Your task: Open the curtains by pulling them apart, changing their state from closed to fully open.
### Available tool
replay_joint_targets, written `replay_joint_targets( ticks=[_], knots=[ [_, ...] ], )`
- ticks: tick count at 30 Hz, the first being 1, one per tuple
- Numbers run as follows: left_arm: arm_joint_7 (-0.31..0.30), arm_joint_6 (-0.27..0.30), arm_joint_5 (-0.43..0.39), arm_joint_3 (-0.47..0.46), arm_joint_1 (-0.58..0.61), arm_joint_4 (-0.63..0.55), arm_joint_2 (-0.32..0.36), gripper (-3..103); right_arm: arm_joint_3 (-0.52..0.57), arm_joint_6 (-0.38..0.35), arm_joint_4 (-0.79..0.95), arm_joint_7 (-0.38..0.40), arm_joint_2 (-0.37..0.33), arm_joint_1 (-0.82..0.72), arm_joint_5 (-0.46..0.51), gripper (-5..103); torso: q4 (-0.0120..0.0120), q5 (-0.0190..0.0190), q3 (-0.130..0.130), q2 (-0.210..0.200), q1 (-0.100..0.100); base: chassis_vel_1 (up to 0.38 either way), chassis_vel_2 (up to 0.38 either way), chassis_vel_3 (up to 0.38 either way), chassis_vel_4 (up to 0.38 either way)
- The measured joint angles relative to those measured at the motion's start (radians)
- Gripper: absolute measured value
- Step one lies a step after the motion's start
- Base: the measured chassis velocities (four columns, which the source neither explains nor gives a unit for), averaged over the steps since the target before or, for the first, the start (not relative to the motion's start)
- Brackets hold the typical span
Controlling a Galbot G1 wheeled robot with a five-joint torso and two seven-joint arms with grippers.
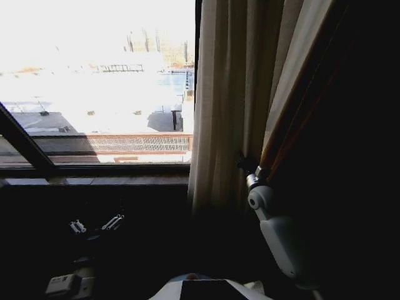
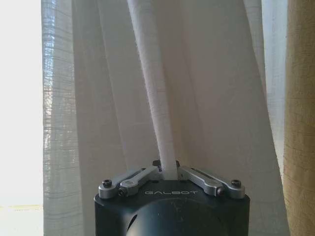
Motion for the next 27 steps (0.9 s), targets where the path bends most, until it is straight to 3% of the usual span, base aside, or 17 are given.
replay_joint_targets(
  ticks=[6,27],
  knots=[
    [0.0,0.001,0.0,0.003,-0.001,0.0,0.0,100,0.002,0.0,-0.002,0.003,-0.001,-0.001,0.001,0,-0.0003,0.0016,0.0,0.0,0.0,0.009,0.002,-0.01,-0.006],
    [0.0,0.004,0.002,0.006,0.001,0.0,-0.001,100,0.016,0.002,0.002,0.002,0.007,-0.02,0.006,0,-0.0001,0.0007,0.0,0.0,0.0,-0.036,-0.039,0.039,0.04]
  ],
)
